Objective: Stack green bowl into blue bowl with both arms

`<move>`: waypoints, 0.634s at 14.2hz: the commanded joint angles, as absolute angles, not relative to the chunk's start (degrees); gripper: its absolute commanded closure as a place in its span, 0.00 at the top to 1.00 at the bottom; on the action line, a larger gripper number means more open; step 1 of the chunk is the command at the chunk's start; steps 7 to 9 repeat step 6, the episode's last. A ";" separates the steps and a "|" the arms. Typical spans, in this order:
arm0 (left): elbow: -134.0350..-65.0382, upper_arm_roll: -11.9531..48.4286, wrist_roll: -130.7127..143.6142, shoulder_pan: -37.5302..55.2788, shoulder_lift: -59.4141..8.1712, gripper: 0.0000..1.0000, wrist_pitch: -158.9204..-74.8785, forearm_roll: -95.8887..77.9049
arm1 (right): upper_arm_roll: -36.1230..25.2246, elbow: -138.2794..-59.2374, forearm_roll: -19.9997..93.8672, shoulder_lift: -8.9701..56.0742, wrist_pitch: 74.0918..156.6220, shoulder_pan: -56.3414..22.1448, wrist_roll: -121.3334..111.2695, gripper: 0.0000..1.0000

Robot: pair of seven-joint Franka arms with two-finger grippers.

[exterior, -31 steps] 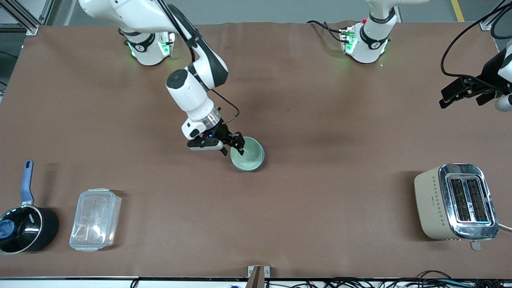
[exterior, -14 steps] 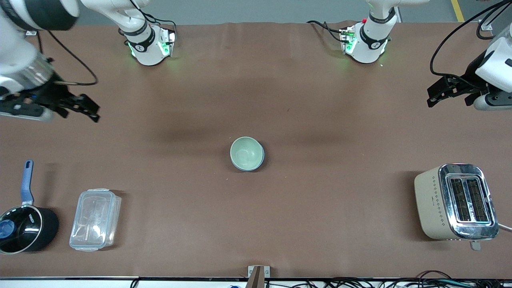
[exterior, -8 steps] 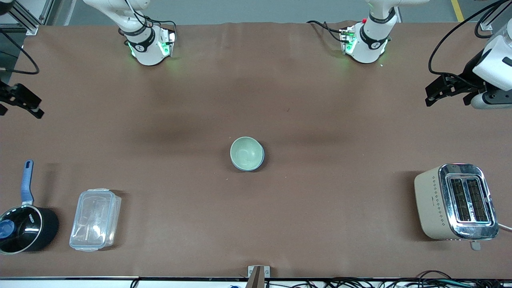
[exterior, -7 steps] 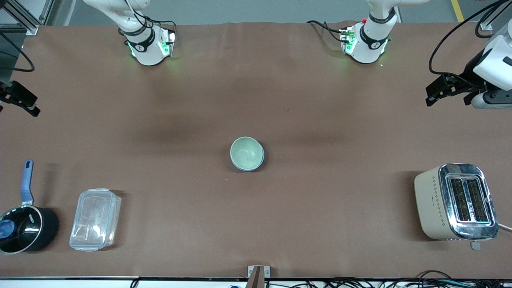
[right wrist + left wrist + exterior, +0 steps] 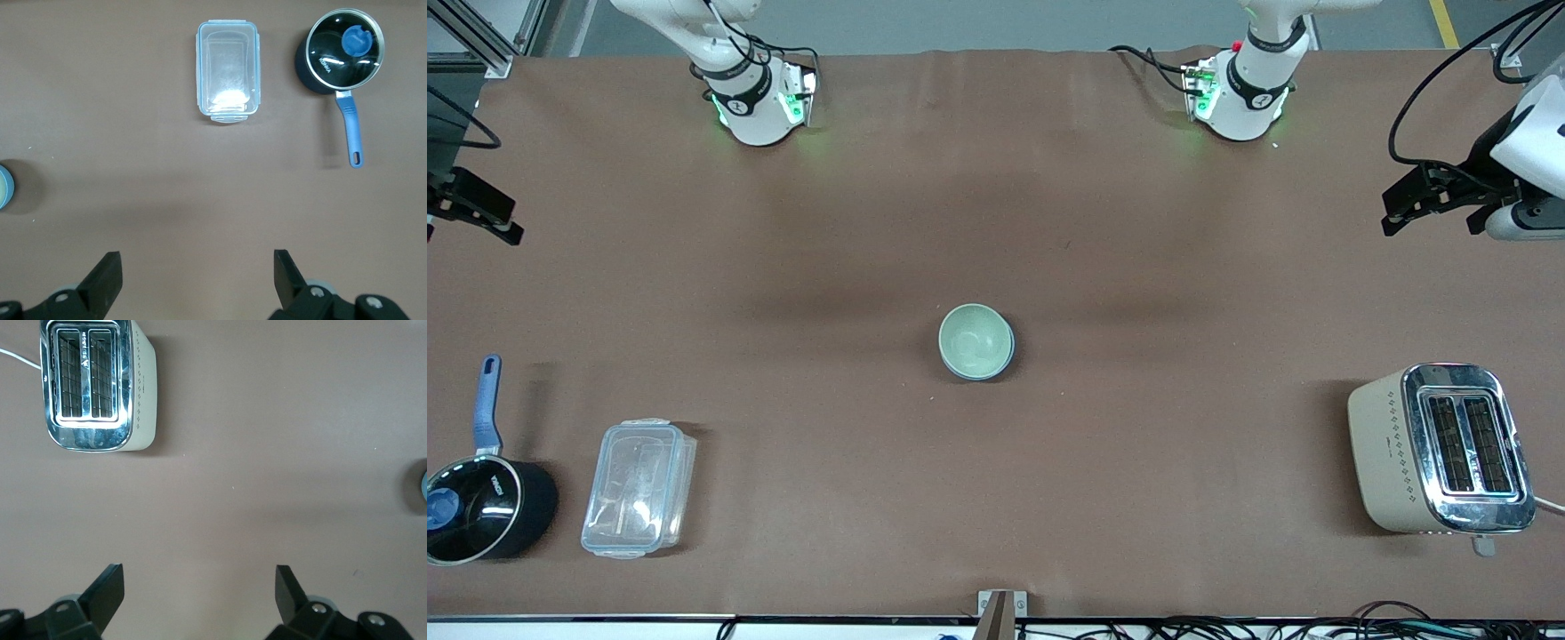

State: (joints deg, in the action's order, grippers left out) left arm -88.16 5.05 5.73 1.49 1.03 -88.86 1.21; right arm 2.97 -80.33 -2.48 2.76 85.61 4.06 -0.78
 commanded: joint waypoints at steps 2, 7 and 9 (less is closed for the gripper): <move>-87.45 5.10 4.66 1.32 0.97 1.00 -88.51 1.67 | 3.16 -81.20 -3.34 3.08 86.57 3.87 -0.09 1.00; -87.54 5.10 4.66 1.41 0.35 1.00 -88.51 1.49 | 3.25 -82.88 -2.90 2.64 86.75 3.34 2.88 0.99; -87.54 5.10 4.66 1.41 0.35 1.00 -88.51 1.49 | 3.25 -82.88 -2.90 2.64 86.75 3.34 2.88 0.99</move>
